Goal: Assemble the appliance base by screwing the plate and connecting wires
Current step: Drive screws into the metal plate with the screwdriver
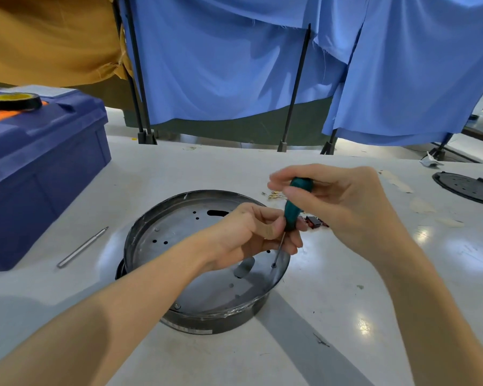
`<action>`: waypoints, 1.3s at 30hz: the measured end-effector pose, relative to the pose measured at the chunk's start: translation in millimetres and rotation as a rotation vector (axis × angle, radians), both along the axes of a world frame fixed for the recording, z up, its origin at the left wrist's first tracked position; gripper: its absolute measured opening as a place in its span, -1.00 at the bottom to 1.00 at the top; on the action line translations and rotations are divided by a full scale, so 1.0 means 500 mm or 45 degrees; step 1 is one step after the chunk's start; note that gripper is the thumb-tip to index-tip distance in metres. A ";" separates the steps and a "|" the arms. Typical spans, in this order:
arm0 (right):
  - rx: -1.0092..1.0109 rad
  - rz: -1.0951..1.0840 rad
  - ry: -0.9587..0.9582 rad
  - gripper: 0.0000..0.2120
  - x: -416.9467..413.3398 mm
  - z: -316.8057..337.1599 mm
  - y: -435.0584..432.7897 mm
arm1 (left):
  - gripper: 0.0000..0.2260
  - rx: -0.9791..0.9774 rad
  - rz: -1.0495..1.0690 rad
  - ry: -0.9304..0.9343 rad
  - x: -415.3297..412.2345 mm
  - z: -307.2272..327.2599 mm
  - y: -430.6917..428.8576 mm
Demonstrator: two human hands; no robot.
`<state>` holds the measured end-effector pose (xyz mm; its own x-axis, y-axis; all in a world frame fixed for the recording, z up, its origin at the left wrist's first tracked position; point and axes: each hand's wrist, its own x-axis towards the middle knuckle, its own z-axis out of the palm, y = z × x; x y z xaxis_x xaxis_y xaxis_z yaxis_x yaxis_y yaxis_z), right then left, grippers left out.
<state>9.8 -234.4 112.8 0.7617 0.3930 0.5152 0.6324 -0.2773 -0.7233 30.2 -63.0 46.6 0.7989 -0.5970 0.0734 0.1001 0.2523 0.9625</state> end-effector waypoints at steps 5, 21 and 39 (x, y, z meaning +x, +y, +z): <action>0.058 -0.607 -0.413 -0.89 0.013 -0.042 0.036 | -0.79 -0.107 0.110 0.010 0.005 0.001 0.001; 0.119 -0.276 -0.212 -0.96 0.016 -0.025 0.041 | -0.80 -0.089 0.121 0.026 0.001 0.002 0.008; 0.324 -0.175 -0.059 -0.90 0.014 -0.030 0.047 | -0.74 -0.115 0.016 0.091 0.000 0.006 -0.002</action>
